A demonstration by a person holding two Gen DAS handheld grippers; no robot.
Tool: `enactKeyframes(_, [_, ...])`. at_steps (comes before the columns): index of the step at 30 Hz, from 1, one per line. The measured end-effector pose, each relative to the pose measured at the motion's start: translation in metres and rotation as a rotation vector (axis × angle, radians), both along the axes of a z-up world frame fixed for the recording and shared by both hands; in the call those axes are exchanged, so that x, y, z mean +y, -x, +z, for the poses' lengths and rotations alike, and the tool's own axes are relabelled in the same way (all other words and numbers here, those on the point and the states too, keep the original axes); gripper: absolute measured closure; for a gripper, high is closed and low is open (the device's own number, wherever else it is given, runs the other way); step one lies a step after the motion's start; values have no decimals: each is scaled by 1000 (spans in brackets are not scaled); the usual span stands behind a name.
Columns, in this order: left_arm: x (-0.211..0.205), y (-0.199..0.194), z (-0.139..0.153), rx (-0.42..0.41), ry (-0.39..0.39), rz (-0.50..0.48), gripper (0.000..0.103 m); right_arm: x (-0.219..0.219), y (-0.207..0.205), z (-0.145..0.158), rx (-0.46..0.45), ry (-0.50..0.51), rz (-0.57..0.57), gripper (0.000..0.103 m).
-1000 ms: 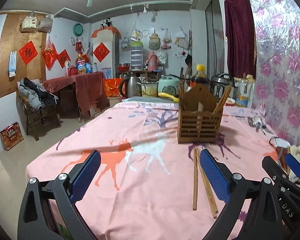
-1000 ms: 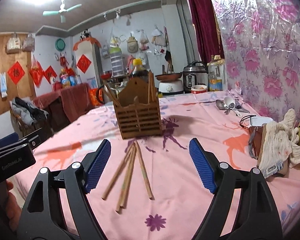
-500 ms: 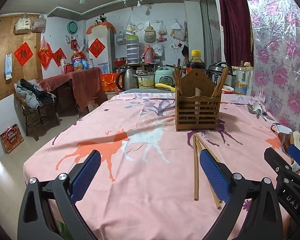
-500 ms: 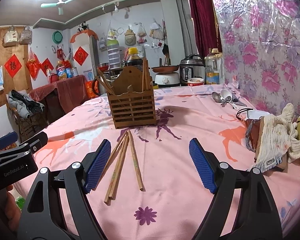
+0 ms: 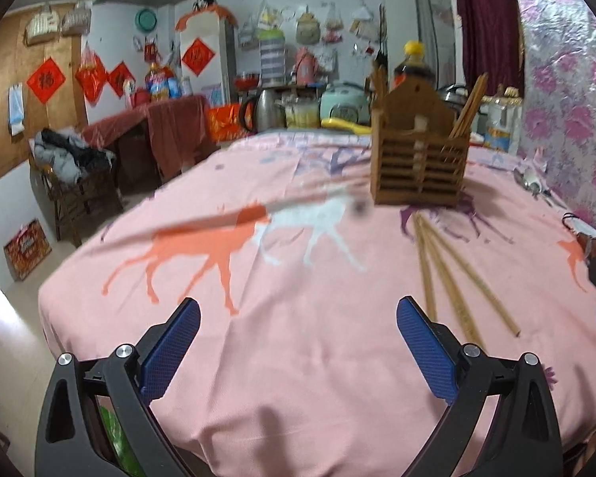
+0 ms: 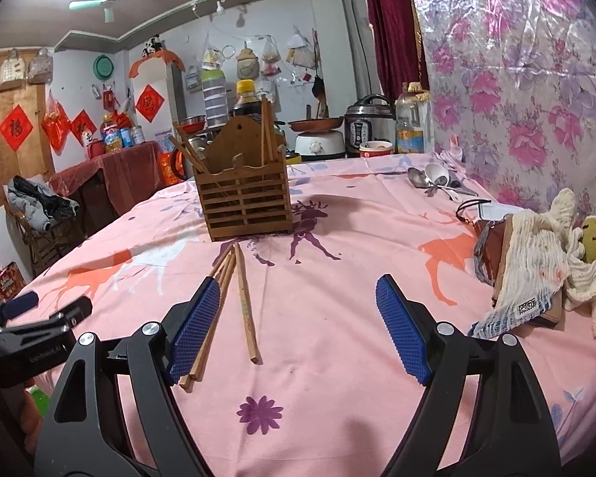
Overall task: Organize utensils
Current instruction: 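Move both open tools back down to the remaining loose chopsticks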
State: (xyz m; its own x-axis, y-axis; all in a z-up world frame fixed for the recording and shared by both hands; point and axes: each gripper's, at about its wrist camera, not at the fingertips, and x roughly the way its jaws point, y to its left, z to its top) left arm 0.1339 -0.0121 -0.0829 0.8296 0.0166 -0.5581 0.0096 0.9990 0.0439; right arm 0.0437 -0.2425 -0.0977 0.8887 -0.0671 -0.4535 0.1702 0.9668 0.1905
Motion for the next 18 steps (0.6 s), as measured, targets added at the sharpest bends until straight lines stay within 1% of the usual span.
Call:
enactKeyframes(2, [2,-3,-5,21,18,-9,6,-3,-2,-4,13,-10,-4,25])
enactKeyframes(4, [0,-2,-6,23,24,-25,6,-5,-4,-7,21,-16,-6,25])
enactKeyframes(10, [-15,2,-16,35,0,-95,6,-16,-10,-14,57,-55,-18,25])
enactKeyframes(15, [-22,2,-21,48,-16,-124,6,-21,-13,-18,74,-84,-24,25])
enactKeyframes(18, [-24,1,-24,59,-18,-128,6,-17,-15,-21,86,-78,-9,25])
